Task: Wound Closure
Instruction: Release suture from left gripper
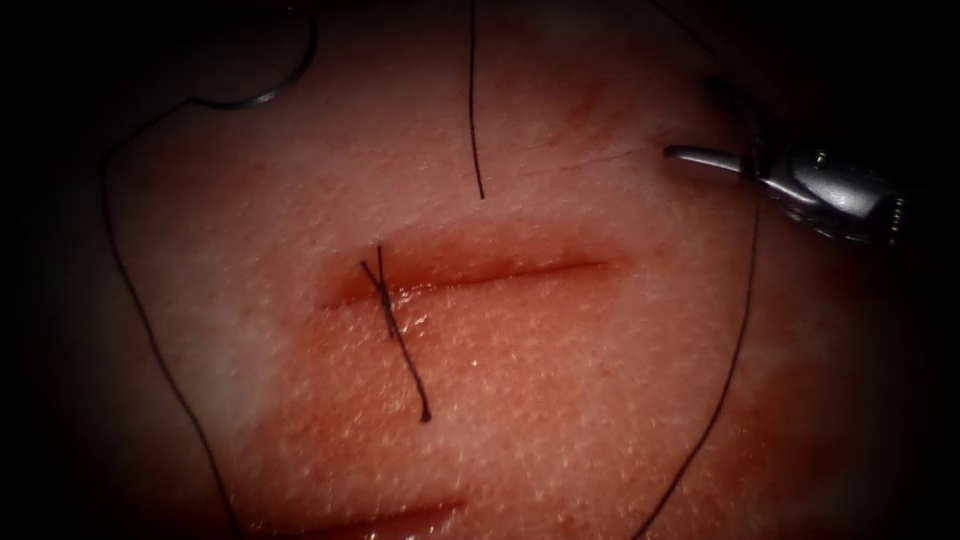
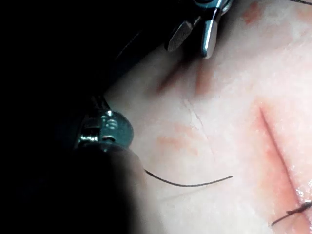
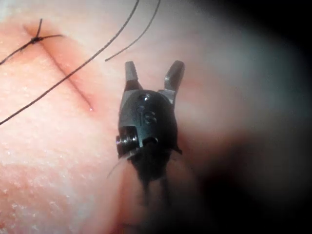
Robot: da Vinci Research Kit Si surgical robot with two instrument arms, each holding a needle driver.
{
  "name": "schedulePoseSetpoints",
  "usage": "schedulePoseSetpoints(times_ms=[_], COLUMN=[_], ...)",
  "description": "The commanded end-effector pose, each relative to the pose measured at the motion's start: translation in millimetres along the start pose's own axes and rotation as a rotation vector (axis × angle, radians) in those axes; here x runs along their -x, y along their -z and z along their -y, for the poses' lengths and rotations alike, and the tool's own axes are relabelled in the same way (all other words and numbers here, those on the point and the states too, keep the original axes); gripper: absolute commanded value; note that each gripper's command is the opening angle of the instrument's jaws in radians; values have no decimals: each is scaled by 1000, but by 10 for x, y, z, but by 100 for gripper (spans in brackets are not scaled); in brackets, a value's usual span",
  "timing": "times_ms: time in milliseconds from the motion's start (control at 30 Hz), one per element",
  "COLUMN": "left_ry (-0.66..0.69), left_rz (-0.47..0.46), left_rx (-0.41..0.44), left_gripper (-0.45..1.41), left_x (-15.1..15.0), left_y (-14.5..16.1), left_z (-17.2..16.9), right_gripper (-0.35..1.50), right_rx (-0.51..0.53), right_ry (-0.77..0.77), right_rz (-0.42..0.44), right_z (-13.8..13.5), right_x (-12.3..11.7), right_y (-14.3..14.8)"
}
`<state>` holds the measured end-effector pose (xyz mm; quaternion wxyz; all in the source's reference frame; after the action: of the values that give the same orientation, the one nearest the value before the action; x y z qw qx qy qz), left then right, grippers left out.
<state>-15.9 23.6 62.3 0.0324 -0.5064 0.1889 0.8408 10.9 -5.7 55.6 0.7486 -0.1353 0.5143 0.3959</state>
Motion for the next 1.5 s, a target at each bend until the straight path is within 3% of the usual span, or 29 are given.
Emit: schedulePoseSetpoints(times_ms=[33, 233, 433, 567, 1000, 1033, 1067, 1133, 1300, 1400, 1500], left_ry=[-3, -41, -65, -72, 48, 84, 110, 173, 329, 352, 398], left_rz=[7, 27, 44, 48, 57, 51, 45, 42, 24, 12, 6], left_rx=[1, 44, 87, 149, 192, 204, 211, 215, 227, 244, 257], left_gripper=[-45, -45, -45, -45, -45, -25, 17, 62, 126, 129, 129], left_x=[5, 32, 49, 69, 138, 141, 143, 144, 128, 112, 79], left_y=[-15, -88, -139, -168, -198, -201, -203, -205, -197, -186, -157], left_z=[3, -12, -28, -58, -89, -92, -95, -100, -105, -98, -69], right_gripper=[96, 99, 98, 94, 94, 98, 101, 110, 111, 110, 108], right_rx=[13, 62, 69, 72, 72, 73, 76, 79, 59, 40, 13], right_ry=[2, 8, 5, 37, 65, 66, 67, 71, 92, 92, 84], right_rz=[-3, -10, -19, -17, -6, -9, -10, -17, -5, 8, 18], right_z=[-8, -36, -37, -35, -37, -34, -31, -23, 4, 17, 36], right_x=[-2, -24, -36, -43, -59, -58, -57, -54, -37, -28, -12], right_y=[-1, 26, 34, 37, 41, 40, 40, 38, 24, 14, 0])
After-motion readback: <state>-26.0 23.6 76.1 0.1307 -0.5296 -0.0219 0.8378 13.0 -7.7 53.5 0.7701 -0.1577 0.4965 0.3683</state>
